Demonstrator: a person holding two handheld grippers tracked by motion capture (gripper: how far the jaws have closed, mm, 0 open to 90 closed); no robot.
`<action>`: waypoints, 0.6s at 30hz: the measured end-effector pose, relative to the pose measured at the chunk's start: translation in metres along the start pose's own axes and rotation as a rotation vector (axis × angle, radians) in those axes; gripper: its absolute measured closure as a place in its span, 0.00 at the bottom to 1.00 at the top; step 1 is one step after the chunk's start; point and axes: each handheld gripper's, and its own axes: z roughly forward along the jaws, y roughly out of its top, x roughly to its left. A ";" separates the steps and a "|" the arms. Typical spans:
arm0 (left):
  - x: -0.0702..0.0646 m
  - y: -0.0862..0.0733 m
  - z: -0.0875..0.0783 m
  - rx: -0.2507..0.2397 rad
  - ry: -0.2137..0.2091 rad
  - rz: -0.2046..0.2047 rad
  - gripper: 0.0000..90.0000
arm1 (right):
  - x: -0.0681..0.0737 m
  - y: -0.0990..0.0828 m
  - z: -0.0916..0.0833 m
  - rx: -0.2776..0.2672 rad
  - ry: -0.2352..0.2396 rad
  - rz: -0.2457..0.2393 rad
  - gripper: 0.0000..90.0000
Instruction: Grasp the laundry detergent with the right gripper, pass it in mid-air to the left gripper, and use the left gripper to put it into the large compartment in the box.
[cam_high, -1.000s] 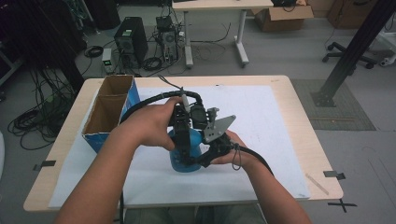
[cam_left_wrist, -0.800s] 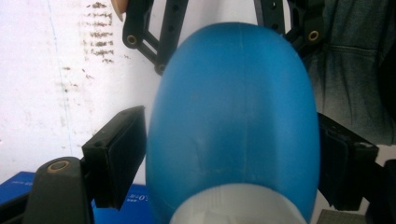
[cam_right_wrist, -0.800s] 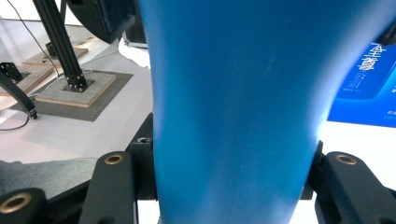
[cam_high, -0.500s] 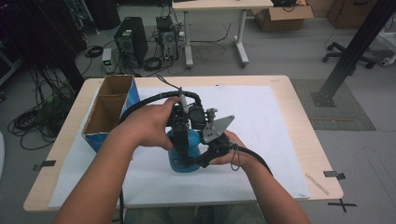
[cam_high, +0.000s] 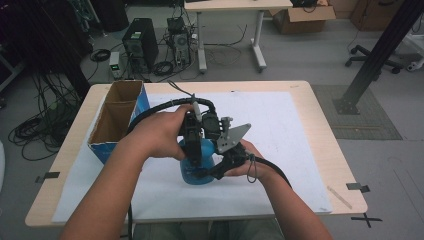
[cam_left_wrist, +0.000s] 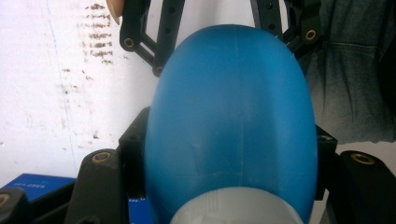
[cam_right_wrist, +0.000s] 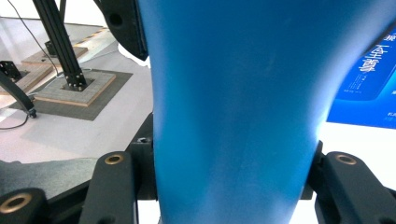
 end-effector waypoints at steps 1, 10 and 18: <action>0.000 0.000 0.000 0.009 0.004 0.006 0.43 | 0.000 0.000 0.000 0.002 -0.003 -0.002 0.50; 0.000 0.001 -0.004 0.005 -0.001 0.007 0.43 | 0.000 0.001 -0.002 -0.007 -0.001 -0.002 0.49; 0.001 0.002 -0.007 0.001 -0.001 0.008 0.43 | -0.001 0.003 -0.003 -0.019 0.008 0.010 0.46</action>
